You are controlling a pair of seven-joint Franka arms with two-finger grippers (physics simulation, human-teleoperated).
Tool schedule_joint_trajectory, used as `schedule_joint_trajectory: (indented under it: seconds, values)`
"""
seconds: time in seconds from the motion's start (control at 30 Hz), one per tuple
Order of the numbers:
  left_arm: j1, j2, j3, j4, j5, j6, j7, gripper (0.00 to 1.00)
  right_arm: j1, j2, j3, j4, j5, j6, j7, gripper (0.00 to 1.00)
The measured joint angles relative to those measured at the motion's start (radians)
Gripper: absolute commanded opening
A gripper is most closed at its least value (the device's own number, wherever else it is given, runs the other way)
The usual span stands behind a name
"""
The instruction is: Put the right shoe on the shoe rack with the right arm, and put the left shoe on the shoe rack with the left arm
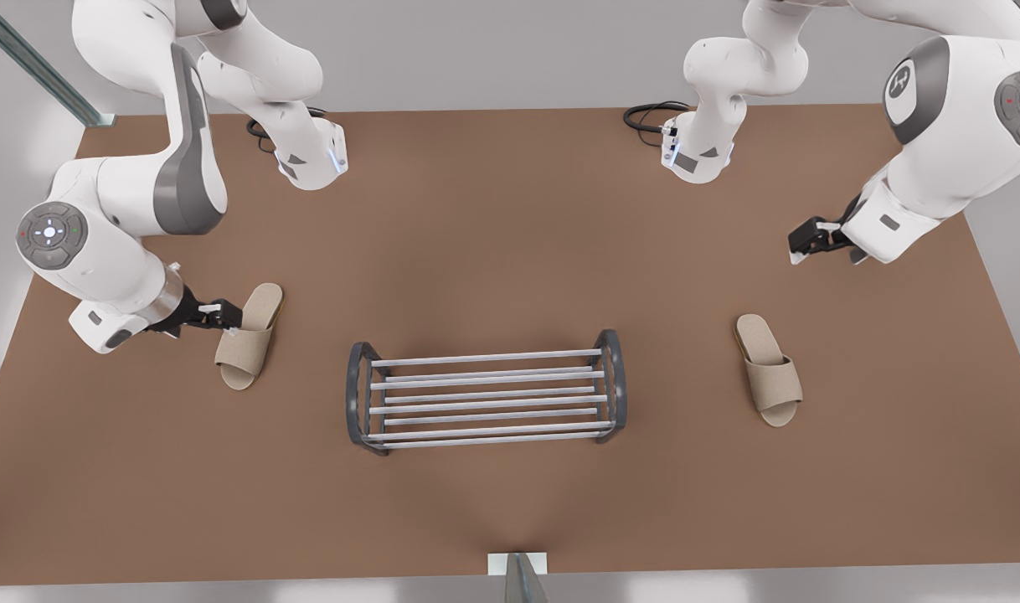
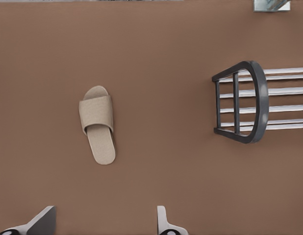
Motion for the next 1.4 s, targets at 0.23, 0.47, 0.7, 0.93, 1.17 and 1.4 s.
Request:
schedule_joint_trajectory:
  seconds: [0.23,0.47,0.7,0.93,1.17,1.4]
  values:
    - [-0.711,0.281,-0.006,-0.016,0.474,-0.258,-0.053,1.00,-0.030,0.123,-0.001,-0.011,0.004,-0.015,0.002,1.00]
    - [-1.071,0.271,0.027,-0.758,0.837,-0.163,-0.397,1.00,-0.133,-0.088,0.002,-0.542,0.003,0.212,-0.007,1.00]
    - [-1.040,0.127,0.265,-1.112,1.367,0.462,-1.295,1.00,-0.245,-0.079,0.003,-0.802,0.029,0.649,-0.094,1.00]
    - [-1.005,0.151,0.482,-1.306,1.792,0.735,-2.090,1.00,-0.305,-0.066,0.003,-0.842,0.093,0.893,-0.226,1.00]
    - [-0.770,0.260,0.524,-1.242,2.146,0.901,-2.625,1.00,-0.348,-0.118,0.003,-0.963,0.104,0.969,-0.323,1.00]
    - [-0.594,0.360,0.518,-1.113,2.443,1.036,-2.811,1.00,-0.382,-0.091,0.001,-0.953,0.067,1.018,-0.393,1.00]
